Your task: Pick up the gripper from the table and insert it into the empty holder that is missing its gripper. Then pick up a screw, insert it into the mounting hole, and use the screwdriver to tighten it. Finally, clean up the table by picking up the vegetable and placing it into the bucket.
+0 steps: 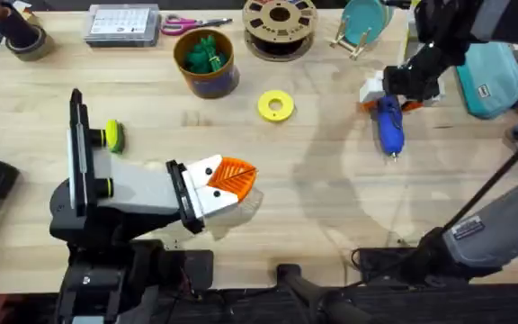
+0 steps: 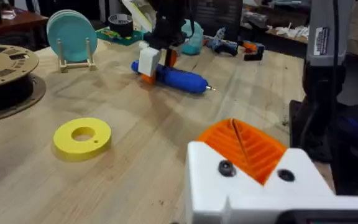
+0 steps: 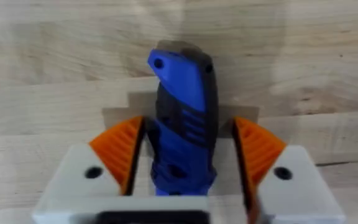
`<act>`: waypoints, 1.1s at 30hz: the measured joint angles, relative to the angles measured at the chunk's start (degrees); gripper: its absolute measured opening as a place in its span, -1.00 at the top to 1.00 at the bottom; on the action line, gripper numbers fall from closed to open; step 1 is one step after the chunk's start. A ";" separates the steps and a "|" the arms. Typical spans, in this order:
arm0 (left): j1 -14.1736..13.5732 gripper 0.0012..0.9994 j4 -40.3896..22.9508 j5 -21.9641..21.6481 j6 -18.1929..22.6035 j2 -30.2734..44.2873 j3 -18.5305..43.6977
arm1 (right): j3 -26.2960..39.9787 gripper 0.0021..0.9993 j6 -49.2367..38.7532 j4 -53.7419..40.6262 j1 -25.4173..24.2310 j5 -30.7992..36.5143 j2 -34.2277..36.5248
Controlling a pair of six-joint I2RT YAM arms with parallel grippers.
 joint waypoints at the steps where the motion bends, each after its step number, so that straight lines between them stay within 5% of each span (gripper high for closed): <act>1: 0.00 1.00 0.00 0.00 0.00 0.00 0.00 | 0.00 -0.48 0.01 0.07 -0.01 0.13 0.00; 5: 0.00 1.00 0.00 -0.02 0.00 0.00 0.00 | 0.00 0.69 0.06 0.61 -0.22 0.44 0.04; 7: 0.00 1.00 0.00 -0.01 0.00 0.00 0.00 | -0.04 0.95 0.27 0.47 -0.26 0.31 0.06; 25: 0.00 1.00 0.00 0.00 0.00 0.00 0.00 | 0.37 0.95 -0.38 1.86 -0.20 0.19 -0.42; 33: 0.00 1.00 0.00 0.00 0.00 0.00 0.00 | 9.57 0.95 -0.38 2.13 -0.04 0.17 -6.51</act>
